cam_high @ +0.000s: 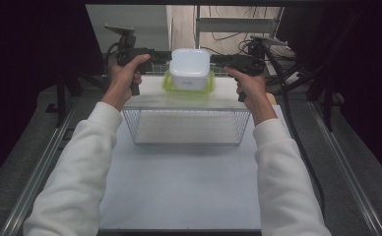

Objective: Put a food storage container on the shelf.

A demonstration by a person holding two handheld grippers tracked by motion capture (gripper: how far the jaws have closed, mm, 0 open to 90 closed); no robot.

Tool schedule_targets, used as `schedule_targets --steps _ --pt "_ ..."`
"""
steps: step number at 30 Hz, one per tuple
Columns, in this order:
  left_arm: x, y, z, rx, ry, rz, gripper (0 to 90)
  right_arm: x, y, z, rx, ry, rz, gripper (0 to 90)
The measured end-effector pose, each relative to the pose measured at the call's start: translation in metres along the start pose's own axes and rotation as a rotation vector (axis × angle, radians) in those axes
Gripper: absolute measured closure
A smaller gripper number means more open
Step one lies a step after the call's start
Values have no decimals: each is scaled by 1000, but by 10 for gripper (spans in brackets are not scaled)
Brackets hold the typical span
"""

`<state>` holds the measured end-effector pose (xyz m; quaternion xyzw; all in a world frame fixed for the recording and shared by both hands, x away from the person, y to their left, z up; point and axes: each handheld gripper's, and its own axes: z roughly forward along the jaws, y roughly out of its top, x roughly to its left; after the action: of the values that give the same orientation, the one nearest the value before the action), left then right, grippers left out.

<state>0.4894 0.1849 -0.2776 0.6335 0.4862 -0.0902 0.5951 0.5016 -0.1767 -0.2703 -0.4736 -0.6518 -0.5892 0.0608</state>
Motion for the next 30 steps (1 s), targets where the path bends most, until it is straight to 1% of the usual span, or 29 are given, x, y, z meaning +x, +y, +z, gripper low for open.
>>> schedule_targets --steps 3,5,7,8,10,12,16,18,20,22,25,27,30 --pt "-6 -2 -8 4 20 43 427 5 0 -9 1 -23 -52 467" --pt "-12 -6 -15 -1 12 70 410 9 -1 -15 5 -26 -82 454" --pt "-17 -10 -22 4 28 113 399 14 -3 -20 12 -23 -105 447" --pt "-20 -13 -26 3 37 126 396 16 -4 -22 19 -23 -112 445" --pt "-24 -18 -32 6 44 151 381 20 -7 -26 40 -35 -144 438" --pt "-27 -25 -40 7 40 167 376 24 -12 -30 48 -41 -178 431" --pt "-33 -39 -53 17 48 201 361 27 -22 -40 69 -32 -205 416" --pt "-36 -49 -59 25 65 234 360 26 -28 -46 73 -29 -217 411" --pt "-40 -61 -64 31 73 266 362 26 -35 -53 85 -23 -226 407" --pt "-44 -75 -67 47 104 295 361 24 -43 -60 93 -29 -247 403" --pt "-46 -98 -69 89 138 338 349 20 -59 -69 122 -54 -286 394" --pt "-45 -114 -71 104 137 349 344 18 -71 -75 146 -57 -301 389" --pt "-41 -139 -73 122 147 365 338 15 -92 -84 162 -49 -320 387"
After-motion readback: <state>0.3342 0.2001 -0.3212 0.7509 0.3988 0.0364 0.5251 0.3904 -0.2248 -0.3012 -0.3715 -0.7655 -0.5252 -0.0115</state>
